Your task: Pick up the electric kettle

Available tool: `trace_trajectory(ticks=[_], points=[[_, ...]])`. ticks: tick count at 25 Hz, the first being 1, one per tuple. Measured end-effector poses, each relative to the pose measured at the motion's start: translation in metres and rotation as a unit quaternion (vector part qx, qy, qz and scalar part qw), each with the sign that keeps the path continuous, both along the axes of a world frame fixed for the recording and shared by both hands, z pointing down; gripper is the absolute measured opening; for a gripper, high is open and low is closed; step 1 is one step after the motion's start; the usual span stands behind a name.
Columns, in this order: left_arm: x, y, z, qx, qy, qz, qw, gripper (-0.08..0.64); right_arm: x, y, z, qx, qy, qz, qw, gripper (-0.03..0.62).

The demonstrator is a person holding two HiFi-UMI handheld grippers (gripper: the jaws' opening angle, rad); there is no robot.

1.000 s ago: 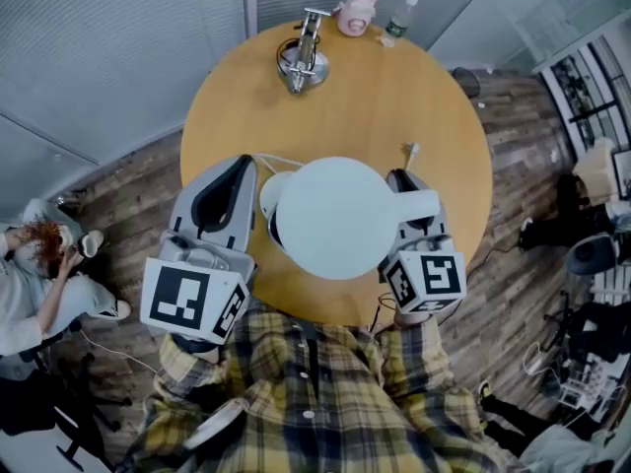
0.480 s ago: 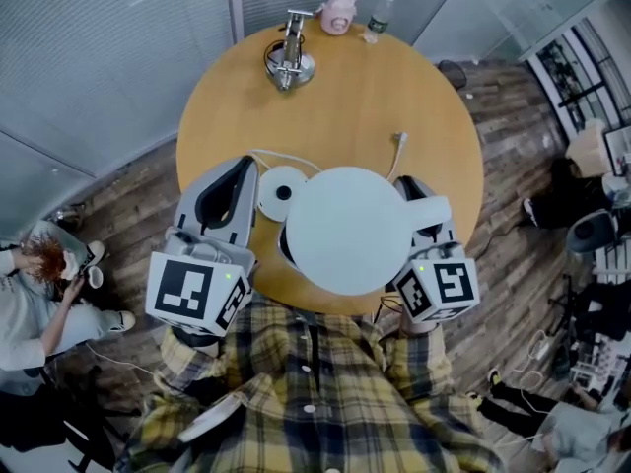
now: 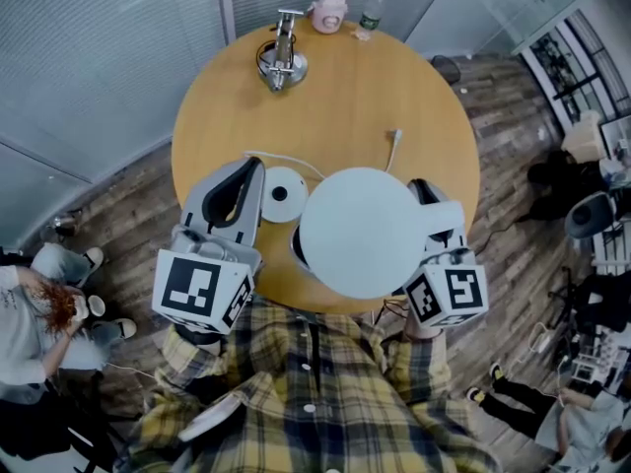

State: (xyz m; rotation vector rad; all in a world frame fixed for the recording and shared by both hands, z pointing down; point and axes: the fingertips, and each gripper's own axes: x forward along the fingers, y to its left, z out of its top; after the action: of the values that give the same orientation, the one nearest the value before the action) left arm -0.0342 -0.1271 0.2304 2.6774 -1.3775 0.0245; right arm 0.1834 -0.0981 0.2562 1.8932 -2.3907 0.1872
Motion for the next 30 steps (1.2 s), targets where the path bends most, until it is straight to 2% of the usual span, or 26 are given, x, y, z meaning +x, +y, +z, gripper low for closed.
trace_trajectory(ticks=[30], points=[[0.006, 0.008, 0.002, -0.001, -0.007, 0.007, 0.9999, 0.003, -0.005, 0.000, 0.008, -0.009, -0.001, -0.006, 1.000, 0.048]])
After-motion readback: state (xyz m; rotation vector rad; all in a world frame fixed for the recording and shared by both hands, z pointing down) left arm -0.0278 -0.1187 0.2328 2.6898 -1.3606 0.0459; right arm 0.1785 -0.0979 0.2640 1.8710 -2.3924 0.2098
